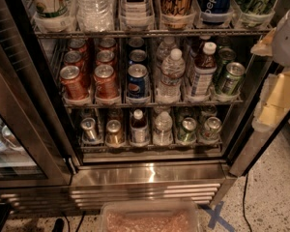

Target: Pick orange can from top shelf of fridge

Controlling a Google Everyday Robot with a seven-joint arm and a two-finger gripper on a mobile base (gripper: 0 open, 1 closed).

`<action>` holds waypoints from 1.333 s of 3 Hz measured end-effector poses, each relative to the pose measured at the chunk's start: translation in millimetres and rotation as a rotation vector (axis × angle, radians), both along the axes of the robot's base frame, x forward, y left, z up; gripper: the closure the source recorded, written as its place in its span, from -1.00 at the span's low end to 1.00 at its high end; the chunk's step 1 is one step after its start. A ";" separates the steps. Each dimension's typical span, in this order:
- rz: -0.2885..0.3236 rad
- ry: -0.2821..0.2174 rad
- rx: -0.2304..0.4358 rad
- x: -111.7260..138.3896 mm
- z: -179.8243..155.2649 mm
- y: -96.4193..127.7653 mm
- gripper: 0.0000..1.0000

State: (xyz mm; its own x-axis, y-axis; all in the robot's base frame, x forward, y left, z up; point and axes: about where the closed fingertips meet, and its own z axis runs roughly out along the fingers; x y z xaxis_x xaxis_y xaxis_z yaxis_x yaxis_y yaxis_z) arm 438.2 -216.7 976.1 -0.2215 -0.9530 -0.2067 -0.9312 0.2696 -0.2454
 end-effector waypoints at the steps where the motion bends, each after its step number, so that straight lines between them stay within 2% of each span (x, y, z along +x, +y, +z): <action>1: 0.000 0.000 0.000 0.0 0.0 0.0 -1.00; 2: -0.003 -0.021 0.014 2.1 2.1 1.4 -1.00; 3: -0.033 -0.100 0.091 10.1 5.8 7.1 -1.00; 4: -0.066 -0.211 0.229 18.9 16.6 19.2 -1.00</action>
Offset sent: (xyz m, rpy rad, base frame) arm 0.0034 0.0011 0.0003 0.0304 -0.0273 -0.0076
